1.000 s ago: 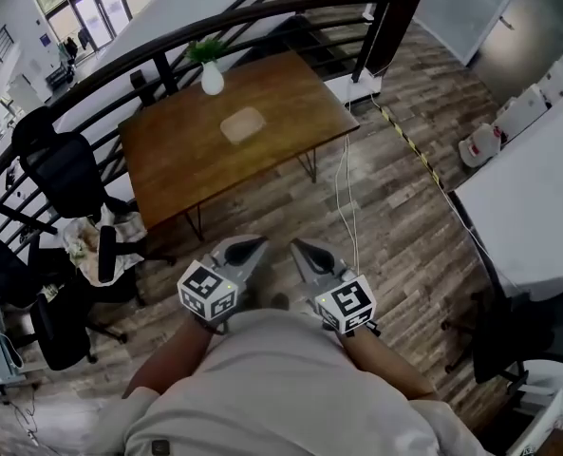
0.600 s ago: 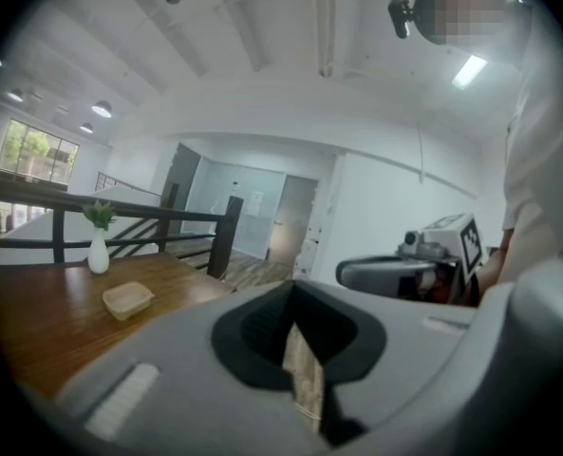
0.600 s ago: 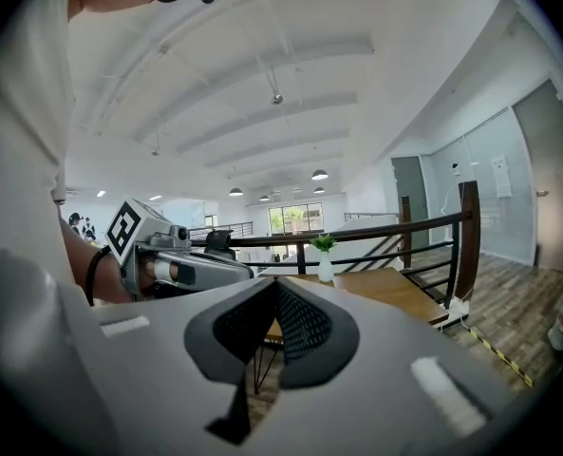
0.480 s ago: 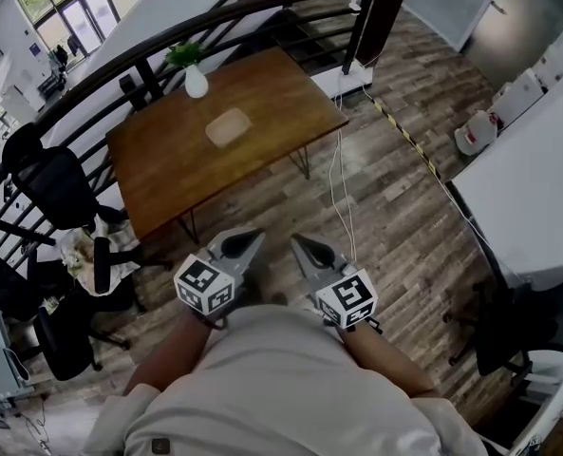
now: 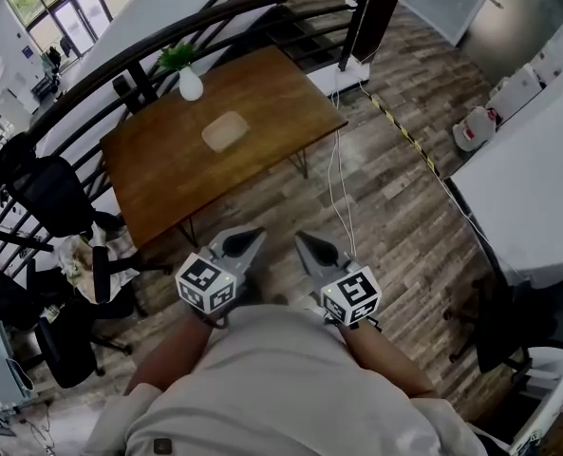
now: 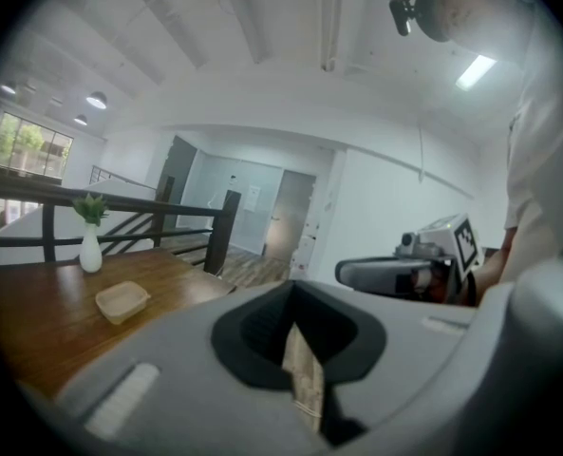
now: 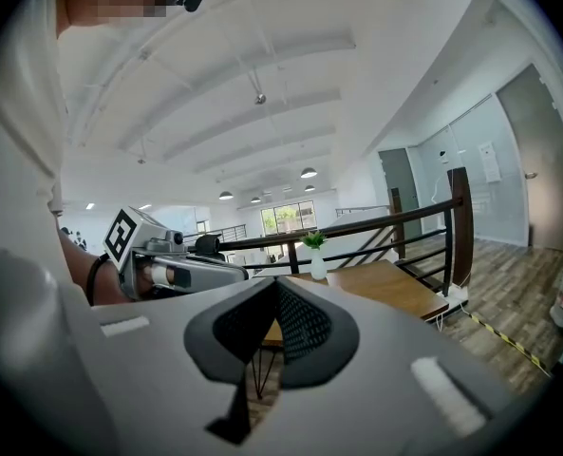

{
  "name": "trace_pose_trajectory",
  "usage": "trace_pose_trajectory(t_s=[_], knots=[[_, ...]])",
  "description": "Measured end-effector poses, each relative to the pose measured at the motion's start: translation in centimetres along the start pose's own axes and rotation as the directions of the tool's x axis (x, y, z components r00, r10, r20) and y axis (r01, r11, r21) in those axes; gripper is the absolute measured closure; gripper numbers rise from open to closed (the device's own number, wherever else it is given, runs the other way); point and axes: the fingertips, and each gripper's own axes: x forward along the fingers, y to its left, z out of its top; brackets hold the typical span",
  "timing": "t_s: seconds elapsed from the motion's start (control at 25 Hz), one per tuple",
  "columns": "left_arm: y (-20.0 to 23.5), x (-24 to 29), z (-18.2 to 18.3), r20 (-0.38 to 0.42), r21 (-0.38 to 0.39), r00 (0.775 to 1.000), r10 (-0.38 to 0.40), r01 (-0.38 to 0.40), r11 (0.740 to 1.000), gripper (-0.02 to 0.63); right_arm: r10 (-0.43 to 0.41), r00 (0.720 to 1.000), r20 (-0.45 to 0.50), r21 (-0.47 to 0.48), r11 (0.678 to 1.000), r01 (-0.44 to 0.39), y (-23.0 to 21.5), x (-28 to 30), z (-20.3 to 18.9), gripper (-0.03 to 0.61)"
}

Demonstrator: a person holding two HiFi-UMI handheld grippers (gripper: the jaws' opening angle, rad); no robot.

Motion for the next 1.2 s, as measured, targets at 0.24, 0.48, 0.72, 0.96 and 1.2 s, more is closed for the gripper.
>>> trace_pose_trajectory(t_s=[0.24, 0.48, 0.72, 0.96, 1.2], knots=[[4.6, 0.1, 0.3, -0.004, -0.024, 1.000, -0.003, 0.003, 1.000, 0.611, 0.010, 1.000, -0.018, 0.004, 1.000, -0.010, -0.7, 4.4, 0.3, 0.574], [11.2, -0.1, 1.8, -0.007, -0.022, 1.000, -0.021, 0.020, 1.000, 0.611, 0.019, 0.999, -0.026, -0.006, 1.000, -0.019, -1.4, 11.1, 1.8, 0.574], [19.5, -1.0, 4.2, -0.033, -0.011, 0.998, -0.050, 0.049, 0.999, 0.611, 0.013, 0.999, -0.030, -0.004, 1.000, -0.013, -1.9, 19.3, 3.7, 0.574], [25.2, -2.6, 5.8, -0.044, 0.009, 0.996, -0.081, 0.081, 0.997, 0.611, -0.015, 1.000, -0.007, 0.009, 1.000, 0.015, -1.9, 25.5, 5.5, 0.574], [28.8, -3.4, 6.2, -0.032, -0.012, 0.996, -0.081, 0.081, 0.997, 0.611, -0.011, 1.000, -0.019, 0.025, 1.000, 0.012, -1.7, 28.8, 5.8, 0.574]])
